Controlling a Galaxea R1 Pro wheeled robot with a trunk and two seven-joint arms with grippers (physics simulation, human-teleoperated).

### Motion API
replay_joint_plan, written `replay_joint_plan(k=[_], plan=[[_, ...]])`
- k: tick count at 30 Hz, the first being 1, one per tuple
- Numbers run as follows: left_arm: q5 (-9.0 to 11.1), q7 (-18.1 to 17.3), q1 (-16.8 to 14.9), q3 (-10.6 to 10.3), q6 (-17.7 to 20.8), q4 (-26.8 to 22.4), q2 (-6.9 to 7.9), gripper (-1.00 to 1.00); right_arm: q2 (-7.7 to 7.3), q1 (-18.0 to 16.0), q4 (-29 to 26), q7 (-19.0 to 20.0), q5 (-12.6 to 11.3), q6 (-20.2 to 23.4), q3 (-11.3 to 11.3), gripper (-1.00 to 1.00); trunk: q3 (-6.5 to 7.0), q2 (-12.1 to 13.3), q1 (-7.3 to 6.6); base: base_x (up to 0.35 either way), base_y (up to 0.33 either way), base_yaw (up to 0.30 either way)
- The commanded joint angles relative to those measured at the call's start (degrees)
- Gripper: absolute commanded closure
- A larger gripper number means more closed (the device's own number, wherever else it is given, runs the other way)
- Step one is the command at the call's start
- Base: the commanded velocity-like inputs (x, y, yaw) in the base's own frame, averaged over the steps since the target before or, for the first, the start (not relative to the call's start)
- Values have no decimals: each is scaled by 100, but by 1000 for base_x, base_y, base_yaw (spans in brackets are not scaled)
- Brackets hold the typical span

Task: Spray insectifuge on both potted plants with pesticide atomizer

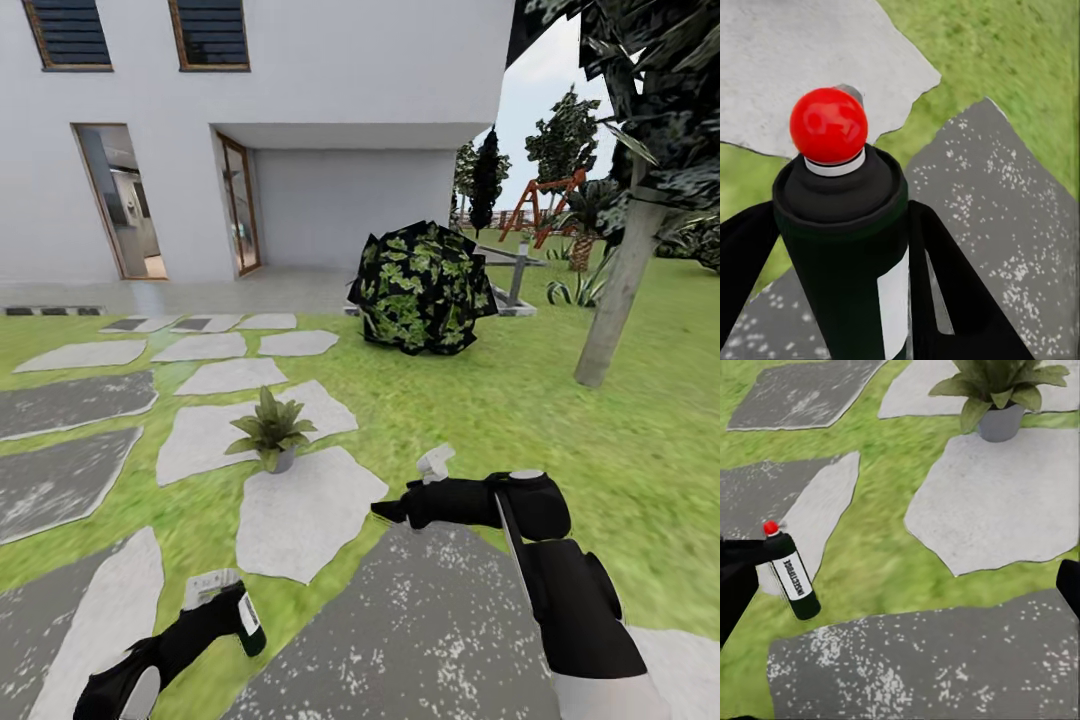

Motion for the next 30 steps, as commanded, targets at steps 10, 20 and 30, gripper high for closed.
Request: replay_joint_plan(k=[10, 20, 30], plan=[[-11, -1520, -306, -858, 113, 82, 286, 100, -300, -80, 92, 1571, 131, 6, 100, -100, -6, -2, 2, 282, 195, 0], [-515, -3058, -418, -954, 499, -111, 528, 100, -320, -19, 47, 1692, 127, -289, 105, -100, -6, -2, 2, 290, 172, 0], [-658, -2840, -420, -879, -202, 174, 491, 100, -273, 0, 46, 1635, 134, -758, 154, -100, -6, -2, 2, 292, 176, 0]])
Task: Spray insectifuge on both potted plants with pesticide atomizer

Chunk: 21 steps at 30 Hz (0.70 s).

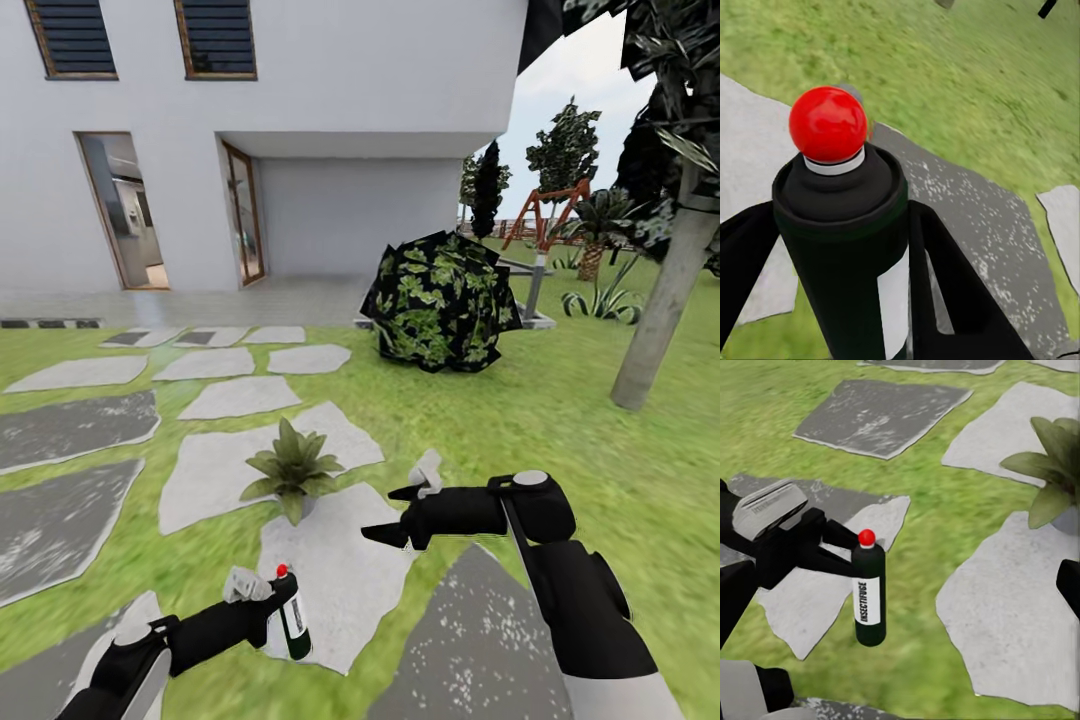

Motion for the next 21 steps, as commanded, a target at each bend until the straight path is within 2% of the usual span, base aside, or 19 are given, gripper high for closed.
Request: replay_joint_plan(k=[1, 4, 8, 10, 18, 21], plan=[[65, 21, -3, -4, 10, 25, -2, 100, 8, -8, -4, 47, 64, 38, -6, -100, -6, -2, 2, 292, 178, 0], [71, 44, -3, 2, -40, 59, -14, 100, 2, -8, -4, 40, 65, 30, -6, -100, -6, -2, 2, 292, 178, 0], [104, 49, -3, 208, -69, 101, -20, 100, -30, -5, -34, 33, 61, 20, -12, -100, -6, -2, 2, 292, 179, 0], [111, 44, -3, 237, -73, 106, -20, 100, -28, -5, -36, 30, 63, 19, -9, -100, -6, -2, 2, 292, 179, 28], [126, 48, -3, 273, -67, 124, -29, 100, -6, -5, -37, 27, 68, 19, -5, -100, -6, -2, 2, 296, 163, 211], [142, 48, -3, 272, -53, 348, -34, 100, -8, -5, -34, 33, 56, 22, -39, -100, -6, -2, 2, 336, 16, 41]])
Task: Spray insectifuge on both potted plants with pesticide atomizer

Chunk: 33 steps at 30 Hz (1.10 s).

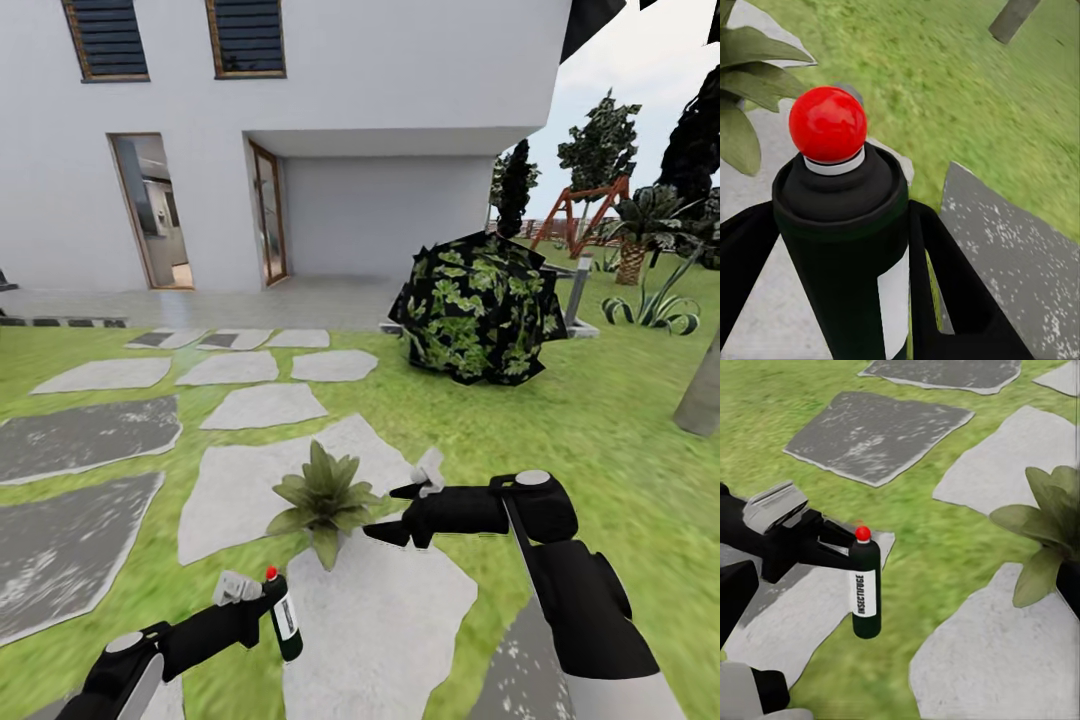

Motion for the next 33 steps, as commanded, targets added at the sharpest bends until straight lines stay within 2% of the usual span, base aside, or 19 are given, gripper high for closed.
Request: replay_joint_plan(k=[1, 16, 23, 27, 30, 33], plan=[[64, 5, -3, -7, 53, 33, 1, 100, 6, -5, -7, 58, 43, 41, -6, -100, -6, -2, 2, 338, 8, 19], [56, 0, -12, -30, 58, 95, -45, 100, 29, -5, 42, 60, 55, 41, 21, -100, -6, -2, 2, 339, 22, 2], [6, 2, -28, -34, 56, 95, -162, 100, 35, -5, 61, 52, 72, 41, 19, -100, -6, -2, 2, 310, 138, 0], [81, -3, -29, -30, -9, 86, -187, 100, 40, -9, 68, 52, 71, 74, 38, -100, -6, -2, 2, 92, 48, 0], [96, -32, -29, -55, -18, 34, -275, 100, 56, -12, 110, 57, 71, 129, 63, -100, -6, -2, 2, 19, 10, 0], [101, -69, -25, -90, 26, -254, -396, 100, 95, -13, 405, 38, 99, 320, 136, -100, -6, -2, 2, 6, 3, 0]])
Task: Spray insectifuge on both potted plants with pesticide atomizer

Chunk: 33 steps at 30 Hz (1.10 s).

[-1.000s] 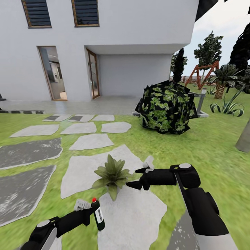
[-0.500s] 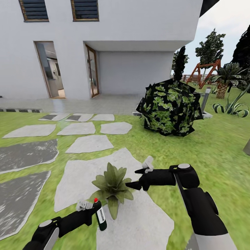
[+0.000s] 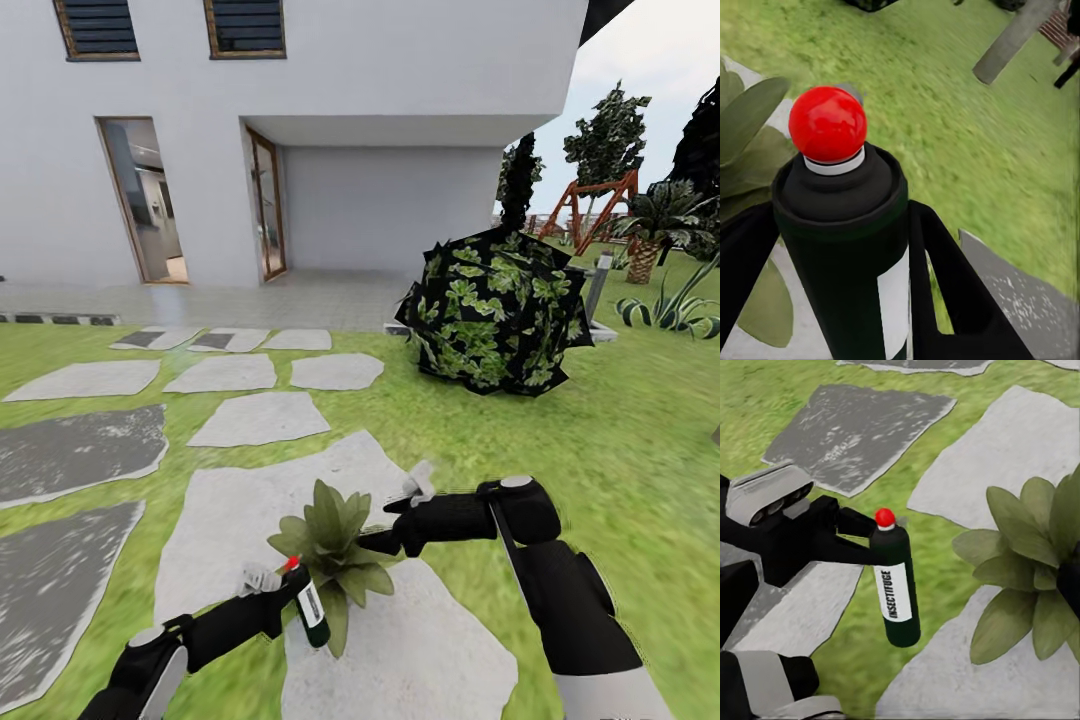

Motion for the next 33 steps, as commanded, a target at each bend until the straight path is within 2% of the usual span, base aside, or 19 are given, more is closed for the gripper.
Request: replay_joint_plan(k=[1, 3, 5, 11, 12, 18, 21, 24, 33], plan=[[53, -1, -1, -42, 68, -83, -15, 100, 5, -5, 53, 54, 86, 95, 133, -100, -6, -2, -1, 2, 1, 0], [47, 4, 1, -185, 89, -166, -36, 100, -41, 3, 89, 104, 74, 99, 432, -100, -6, -2, -1, 1, 0, 0], [37, 16, 2, -342, 92, -203, -43, 100, -65, 10, 103, 130, 85, 70, 599, -100, -6, -2, -1, 0, 0, 0], [3, 31, 2, -462, 89, -226, -47, 100, -81, 15, 97, 147, 107, -74, 718, -100, -6, -2, -1, 0, 0, 0], [-1, 29, 2, -470, 89, -227, -47, 100, -81, 14, 96, 148, 108, -131, 720, 100, -6, -2, -1, 0, 0, 0], [-9, 34, 2, -732, 94, -229, -52, 100, -63, 12, 87, 143, 111, -231, 713, 100, -6, -2, -1, 0, 0, 0], [-10, 30, 2, -752, 101, -229, -81, 100, -53, 12, 86, 137, 104, -234, 717, 100, -6, -2, -1, 0, 0, 0], [-16, 22, 2, -758, 119, -237, -178, 100, -31, 12, 94, 133, 93, -235, 723, 100, -6, -2, -1, 0, 0, 0], [-32, 34, -8, -748, 231, -296, -277, 100, -20, 12, 161, 131, 118, -236, 748, 100, -6, -2, -1, 0, 0, 0]])
